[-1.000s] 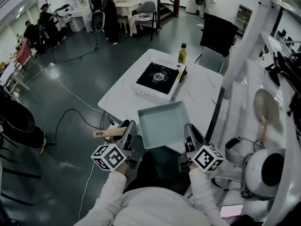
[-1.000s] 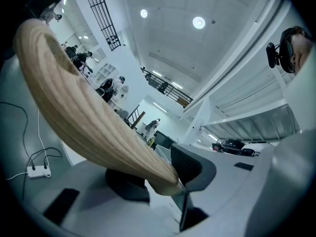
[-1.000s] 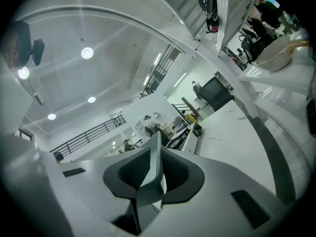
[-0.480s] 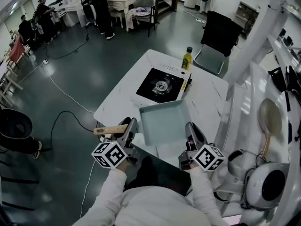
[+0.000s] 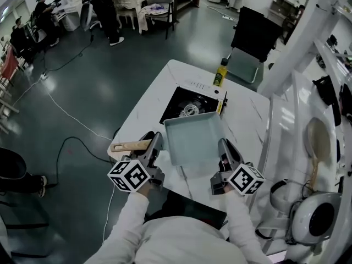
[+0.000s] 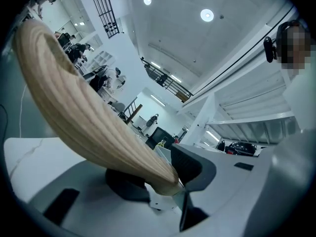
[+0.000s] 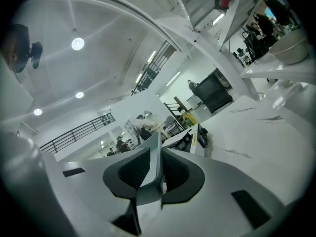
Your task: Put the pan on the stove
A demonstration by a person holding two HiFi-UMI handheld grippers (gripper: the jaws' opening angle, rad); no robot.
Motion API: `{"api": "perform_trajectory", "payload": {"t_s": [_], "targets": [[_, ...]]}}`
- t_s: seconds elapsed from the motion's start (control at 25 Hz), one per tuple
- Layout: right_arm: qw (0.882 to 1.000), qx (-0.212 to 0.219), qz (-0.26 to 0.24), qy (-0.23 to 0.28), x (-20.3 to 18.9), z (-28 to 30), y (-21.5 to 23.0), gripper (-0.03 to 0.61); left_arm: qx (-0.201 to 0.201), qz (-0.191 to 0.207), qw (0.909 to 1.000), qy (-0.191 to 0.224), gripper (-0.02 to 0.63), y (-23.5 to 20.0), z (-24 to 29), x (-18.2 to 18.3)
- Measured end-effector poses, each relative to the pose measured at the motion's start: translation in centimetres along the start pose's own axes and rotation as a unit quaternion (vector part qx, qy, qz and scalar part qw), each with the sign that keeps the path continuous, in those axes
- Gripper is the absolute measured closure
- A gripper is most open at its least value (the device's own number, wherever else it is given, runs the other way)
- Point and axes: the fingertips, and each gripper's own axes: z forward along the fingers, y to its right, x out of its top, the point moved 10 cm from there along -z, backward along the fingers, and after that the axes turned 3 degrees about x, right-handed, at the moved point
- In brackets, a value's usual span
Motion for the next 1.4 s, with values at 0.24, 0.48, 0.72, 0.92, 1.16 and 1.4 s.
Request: {"api": "perform_trajectory", "payload": {"t_s": [0.24, 0.48, 0.72, 0.92, 1.16, 1.4], "targets": [[1.000, -0.018, -0.002, 0.000, 0.5, 2.8, -0.1, 0.495, -0.015, 0.002, 0.9998, -0.017, 0.474, -1.8, 2.8, 1.7], [0.999, -0.029, -0.012, -0.003, 0.9, 4.5, 0.2, 0.494, -0.018, -0.003, 0.9996, -0.023, 0.474, -3.0, 4.7, 2.1], [0.999, -0.030, -0.017, -0.008, 1.5, 6.2, 0.8, 0.491, -0.020, -0.010, 0.9994, -0.027, 0.474, -3.8, 6.7, 2.4], [0.999, -0.027, -0.016, -0.012, 2.1, 7.5, 1.6, 0.488, -0.024, 0.000, 0.9992, -0.032, 0.474, -4.0, 8.2, 2.7], [0.999, -0.026, -0.016, -0.018, 2.6, 9.3, 3.1, 0.486, -0.022, 0.000, 0.9991, -0.037, 0.474, -4.7, 10.6, 2.7], [0.999, -0.024, -0.015, -0.026, 2.9, 11.3, 4.3, 0.485, -0.013, -0.004, 0.9992, -0.038, 0.474, -5.8, 12.3, 2.6]]}}
